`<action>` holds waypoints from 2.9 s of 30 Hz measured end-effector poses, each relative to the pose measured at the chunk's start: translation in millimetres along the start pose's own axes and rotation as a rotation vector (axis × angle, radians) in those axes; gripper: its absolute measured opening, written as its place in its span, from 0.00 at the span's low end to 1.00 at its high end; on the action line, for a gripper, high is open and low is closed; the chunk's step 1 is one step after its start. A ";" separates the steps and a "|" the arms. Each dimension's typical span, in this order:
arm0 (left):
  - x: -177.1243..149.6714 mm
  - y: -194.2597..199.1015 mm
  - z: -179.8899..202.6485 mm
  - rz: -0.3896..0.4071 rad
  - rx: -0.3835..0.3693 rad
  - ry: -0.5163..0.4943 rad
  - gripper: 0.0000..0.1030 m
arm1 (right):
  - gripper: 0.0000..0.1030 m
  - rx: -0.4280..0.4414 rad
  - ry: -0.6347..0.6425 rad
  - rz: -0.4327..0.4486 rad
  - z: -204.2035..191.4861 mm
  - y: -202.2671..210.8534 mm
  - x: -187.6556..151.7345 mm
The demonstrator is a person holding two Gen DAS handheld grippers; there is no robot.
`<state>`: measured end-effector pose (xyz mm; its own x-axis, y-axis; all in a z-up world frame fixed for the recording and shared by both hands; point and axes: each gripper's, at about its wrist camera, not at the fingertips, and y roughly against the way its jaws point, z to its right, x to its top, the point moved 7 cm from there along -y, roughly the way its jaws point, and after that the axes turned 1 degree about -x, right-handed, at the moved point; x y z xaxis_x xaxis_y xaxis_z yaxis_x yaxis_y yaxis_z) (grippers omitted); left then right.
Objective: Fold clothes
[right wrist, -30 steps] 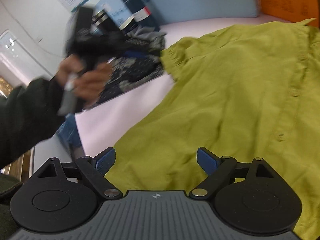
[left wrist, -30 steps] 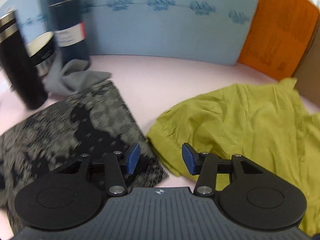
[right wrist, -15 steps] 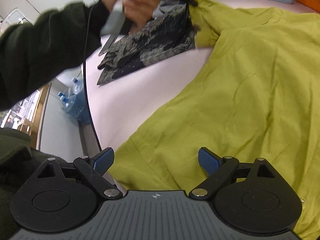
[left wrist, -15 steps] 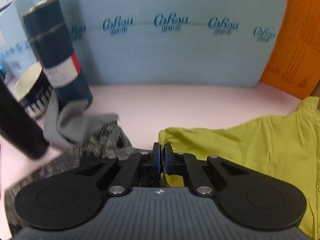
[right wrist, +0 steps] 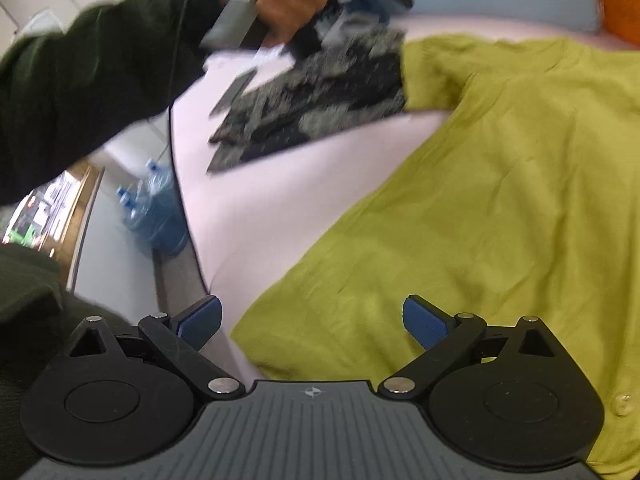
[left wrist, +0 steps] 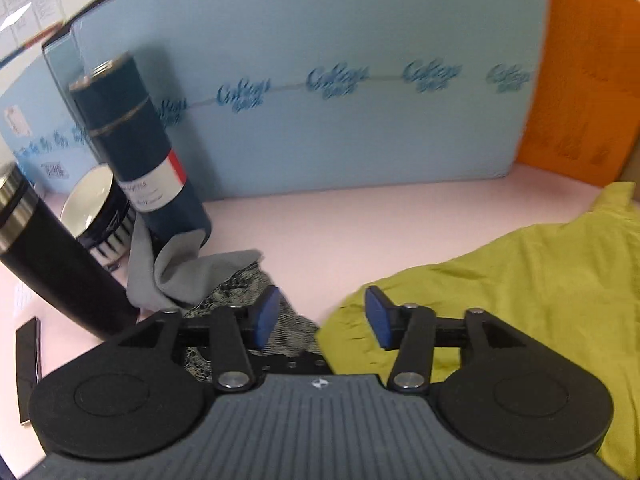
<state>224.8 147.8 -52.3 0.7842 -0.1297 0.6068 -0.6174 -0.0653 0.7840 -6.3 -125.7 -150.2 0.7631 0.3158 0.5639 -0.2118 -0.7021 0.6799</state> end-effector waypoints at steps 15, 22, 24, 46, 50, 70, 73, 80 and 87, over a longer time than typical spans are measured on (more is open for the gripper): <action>-82.1 75.0 188.6 -0.010 -0.368 -0.235 0.48 | 0.95 -0.616 -0.756 0.595 250.2 272.2 -86.2; -120.4 88.9 274.8 -0.186 -0.522 -0.269 0.55 | 0.95 -0.532 -0.981 0.648 305.2 273.6 -125.9; -134.0 87.1 288.4 -0.240 -0.475 -0.318 0.54 | 0.95 -0.510 -1.004 0.680 316.9 269.0 -125.6; -170.7 81.5 288.5 -0.297 -0.247 -0.185 0.71 | 0.65 -0.786 -0.795 0.612 359.8 296.8 -114.3; -168.3 86.1 279.3 -0.287 -0.258 -0.167 0.71 | 0.70 -0.692 -0.720 0.581 316.8 293.7 -121.1; -270.0 147.3 11.3 -0.233 -0.153 0.122 0.73 | 0.85 -0.493 -0.299 0.163 98.3 191.0 -202.7; -278.7 149.5 5.5 -0.225 -0.216 0.188 0.73 | 0.89 -0.481 -0.318 0.164 91.6 189.9 -213.7; -278.6 128.7 1.4 -0.203 -0.355 0.387 0.82 | 0.91 -0.340 -0.456 0.281 110.0 193.9 -214.5; -266.7 124.2 -6.3 -0.172 -0.423 0.459 0.85 | 0.92 -0.167 -0.610 0.399 134.1 200.7 -213.0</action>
<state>-60.6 180.5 -115.9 0.8745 0.2905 0.3884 -0.4760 0.3607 0.8021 -129.5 -419.5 -196.8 0.8017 -0.3873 0.4552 -0.5965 -0.5674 0.5677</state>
